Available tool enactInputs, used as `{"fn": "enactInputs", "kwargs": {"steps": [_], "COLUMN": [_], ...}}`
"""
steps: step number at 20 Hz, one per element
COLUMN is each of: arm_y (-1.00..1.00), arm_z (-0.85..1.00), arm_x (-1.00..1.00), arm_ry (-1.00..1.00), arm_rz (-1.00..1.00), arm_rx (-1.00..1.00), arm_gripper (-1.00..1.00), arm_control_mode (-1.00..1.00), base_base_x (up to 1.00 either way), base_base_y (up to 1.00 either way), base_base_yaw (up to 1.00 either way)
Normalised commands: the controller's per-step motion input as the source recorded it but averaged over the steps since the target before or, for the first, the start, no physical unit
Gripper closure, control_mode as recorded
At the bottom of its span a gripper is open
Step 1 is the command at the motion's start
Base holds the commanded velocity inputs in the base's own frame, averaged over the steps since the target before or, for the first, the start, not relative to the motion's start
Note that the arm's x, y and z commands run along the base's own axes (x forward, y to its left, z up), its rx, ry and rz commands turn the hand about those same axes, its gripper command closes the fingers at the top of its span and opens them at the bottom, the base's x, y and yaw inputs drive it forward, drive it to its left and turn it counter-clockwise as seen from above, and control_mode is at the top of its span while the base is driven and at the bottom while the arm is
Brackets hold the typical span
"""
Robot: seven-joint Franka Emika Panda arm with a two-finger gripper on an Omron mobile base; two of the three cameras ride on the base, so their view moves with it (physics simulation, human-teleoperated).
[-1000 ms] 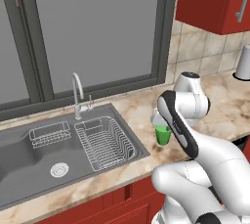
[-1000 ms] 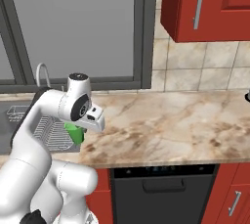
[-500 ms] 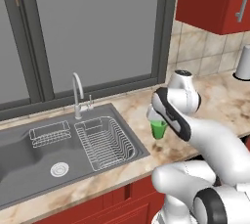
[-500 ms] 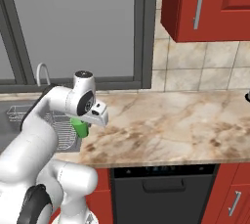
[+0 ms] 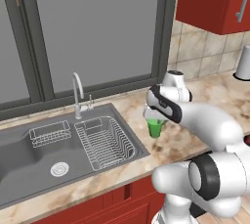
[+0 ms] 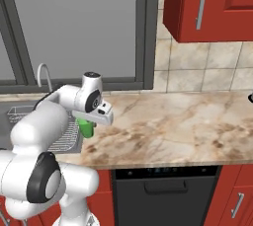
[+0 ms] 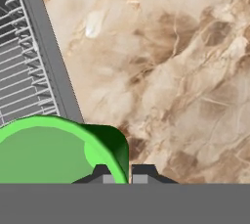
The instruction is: Pick the cup and bowl from the counter and place them on the counter next to the sink.
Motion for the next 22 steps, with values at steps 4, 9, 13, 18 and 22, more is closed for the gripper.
{"fn": "enactInputs", "kwargs": {"steps": [4, 9, 13, 18, 22], "arm_y": [0.0, 0.02, 0.08, 0.09, 0.07], "arm_z": [-0.51, -0.19, -0.17, -0.4, -0.35], "arm_x": [0.0, 0.0, 0.0, 0.0, 0.03], "arm_ry": [0.0, 0.0, 0.0, 0.0, 0.0], "arm_rz": [0.0, 0.0, 0.0, 0.0, 0.0], "arm_rx": [0.0, 0.0, 0.0, 0.0, 0.0], "arm_gripper": [1.0, 1.0, 1.0, 1.0, 1.0], "arm_control_mode": [-1.0, -1.0, -1.0, -1.0, -1.0], "base_base_x": [0.0, 0.0, 0.0, 0.0, 0.0], "base_base_y": [0.0, 0.0, 0.0, 0.0, 0.0], "base_base_yaw": [0.0, 0.0, 0.0, 0.0, 0.0]}}
